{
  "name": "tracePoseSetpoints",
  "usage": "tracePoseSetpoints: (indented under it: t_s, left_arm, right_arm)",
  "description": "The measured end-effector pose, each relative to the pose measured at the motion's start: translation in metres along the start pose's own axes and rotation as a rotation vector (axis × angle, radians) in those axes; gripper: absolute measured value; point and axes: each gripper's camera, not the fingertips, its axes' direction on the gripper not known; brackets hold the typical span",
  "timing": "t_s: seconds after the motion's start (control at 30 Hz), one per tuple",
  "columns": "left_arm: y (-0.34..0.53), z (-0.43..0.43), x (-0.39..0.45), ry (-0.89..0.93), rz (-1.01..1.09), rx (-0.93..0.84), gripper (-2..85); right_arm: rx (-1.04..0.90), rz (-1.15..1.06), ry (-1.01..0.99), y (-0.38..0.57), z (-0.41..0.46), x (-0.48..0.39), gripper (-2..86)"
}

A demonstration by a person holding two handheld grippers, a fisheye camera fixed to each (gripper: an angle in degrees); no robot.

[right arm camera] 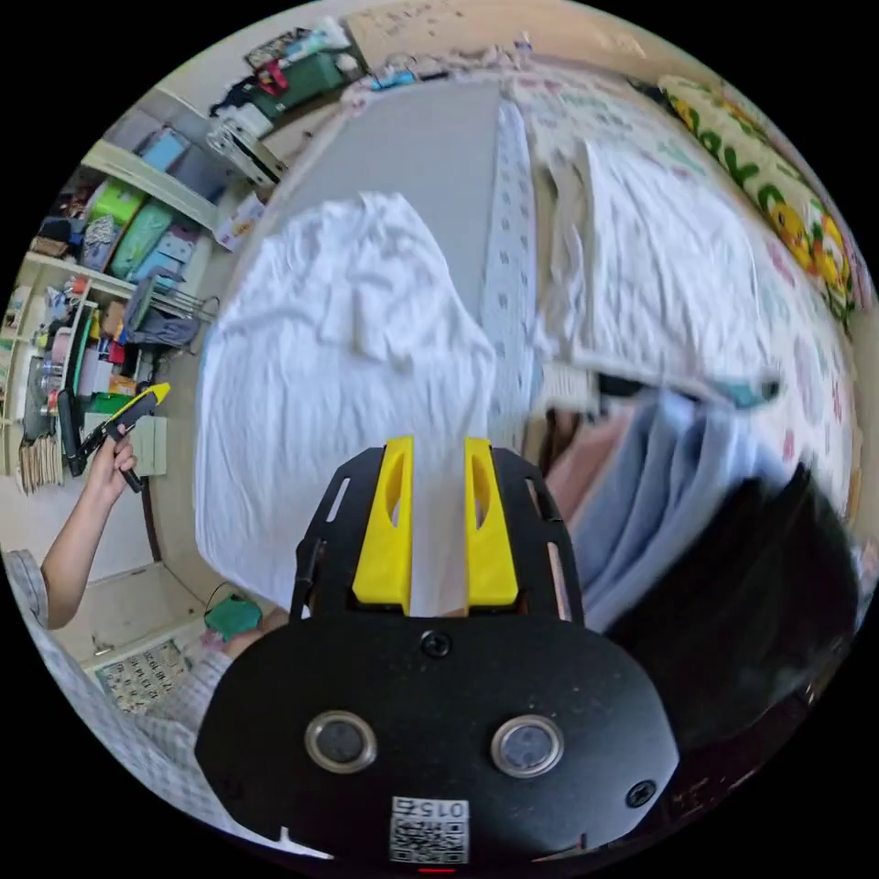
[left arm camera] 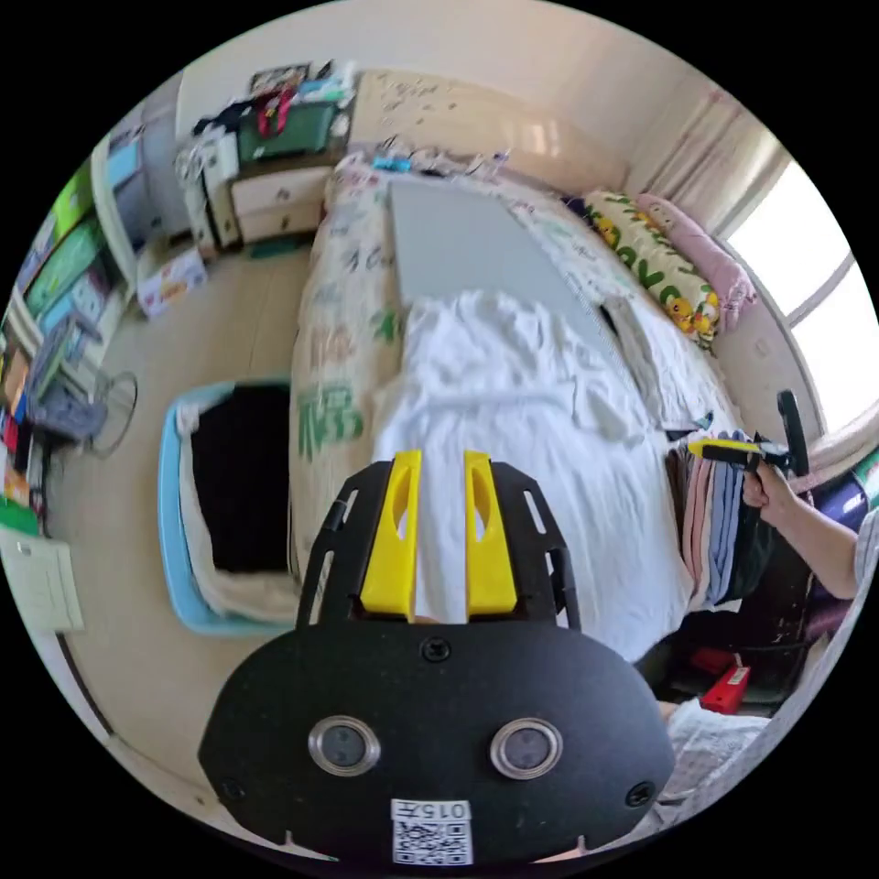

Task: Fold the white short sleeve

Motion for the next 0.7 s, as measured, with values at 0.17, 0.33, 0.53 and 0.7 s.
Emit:
tracePoseSetpoints:
  t_s: [0.17,0.33,0.53,0.7]
  left_arm:
    - [0.116,-0.011,-0.046,0.035,-0.279,-0.235,9.3]
    - [0.144,-0.022,-0.041,0.076,-0.287,-0.328,7.9]
    - [0.132,-0.031,-0.033,0.044,-0.183,-0.402,2.6]
    - [0.134,-0.064,-0.041,0.095,-0.192,-0.382,0.2]
  right_arm:
    - [-0.126,0.125,-0.049,0.105,0.032,0.043,8.6]
    - [-0.225,0.075,-0.033,0.087,0.046,0.042,9.0]
    - [-0.338,0.005,-0.014,0.06,0.054,0.05,2.9]
    - [-0.439,0.037,-0.082,0.058,0.056,0.064,-0.7]
